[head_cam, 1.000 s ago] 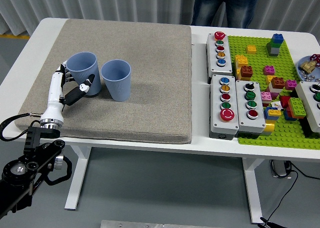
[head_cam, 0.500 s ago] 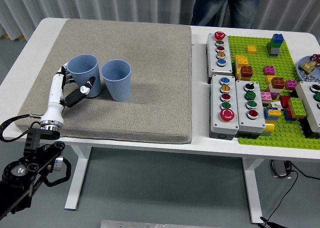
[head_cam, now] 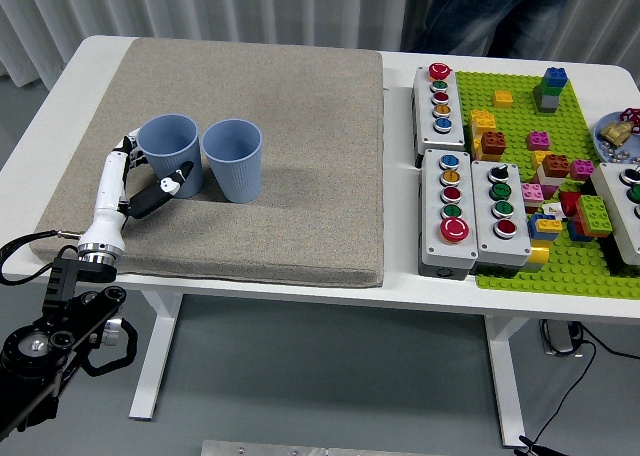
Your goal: Pick cup pour cup place
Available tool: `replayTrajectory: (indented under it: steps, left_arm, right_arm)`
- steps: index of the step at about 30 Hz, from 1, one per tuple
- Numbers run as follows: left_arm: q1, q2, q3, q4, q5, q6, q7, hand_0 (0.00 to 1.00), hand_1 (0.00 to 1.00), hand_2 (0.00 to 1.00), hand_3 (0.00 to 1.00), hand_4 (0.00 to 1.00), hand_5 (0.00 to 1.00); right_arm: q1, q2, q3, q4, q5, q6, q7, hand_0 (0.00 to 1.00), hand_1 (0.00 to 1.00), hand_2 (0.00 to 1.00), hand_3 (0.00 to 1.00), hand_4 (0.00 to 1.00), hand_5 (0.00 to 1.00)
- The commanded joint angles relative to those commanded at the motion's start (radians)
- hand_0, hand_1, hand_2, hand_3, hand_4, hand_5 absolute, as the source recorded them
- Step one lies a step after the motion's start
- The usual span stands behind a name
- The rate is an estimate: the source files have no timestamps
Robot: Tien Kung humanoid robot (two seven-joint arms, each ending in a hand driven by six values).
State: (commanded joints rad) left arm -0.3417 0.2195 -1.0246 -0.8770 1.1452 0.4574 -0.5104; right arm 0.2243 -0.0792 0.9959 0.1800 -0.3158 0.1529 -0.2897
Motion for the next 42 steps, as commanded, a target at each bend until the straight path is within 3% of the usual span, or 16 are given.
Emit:
replayTrajectory:
  steps: [16,17,21,34,38,42]
  left_arm:
    - [0.019,0.018,-0.018,-0.043,0.050,-0.032,0.017,0.730,0.789,0.980,0.981,0.961,0.494]
    - [0.020,0.018,-0.020,-0.044,0.051,-0.034,0.018,0.761,0.838,0.998,0.998,0.964,0.498]
    - [0.027,0.023,-0.026,-0.054,0.053,-0.044,0.022,0.761,0.838,0.998,0.998,0.964,0.498]
    - [0.053,0.037,-0.102,-0.126,0.086,-0.050,0.032,0.771,0.843,0.998,0.998,0.973,0.510]
    - [0.065,0.042,-0.133,-0.161,0.080,-0.050,0.035,0.779,0.847,0.998,0.998,0.984,0.531]
    - [0.091,0.054,-0.154,-0.241,0.075,-0.054,0.049,0.781,0.850,0.998,0.998,0.991,0.547]
  right_arm:
    - [-0.001,-0.001,0.004,0.000,-0.006,0.003,-0.002,0.771,0.704,0.749,0.629,0.215,0.204]
    - [-0.001,-0.001,0.004,0.000,-0.005,0.003,-0.002,0.771,0.704,0.749,0.629,0.216,0.203]
    - [-0.001,-0.001,0.007,0.000,-0.009,0.003,-0.004,0.771,0.704,0.749,0.629,0.216,0.203]
    - [0.000,-0.003,0.006,0.000,-0.007,0.003,-0.003,0.771,0.704,0.749,0.628,0.216,0.205]
    - [-0.001,-0.003,0.008,0.000,-0.009,0.002,-0.004,0.771,0.704,0.749,0.628,0.214,0.207]
    - [0.000,-0.004,0.011,0.000,-0.012,0.002,-0.005,0.771,0.704,0.750,0.627,0.214,0.205]
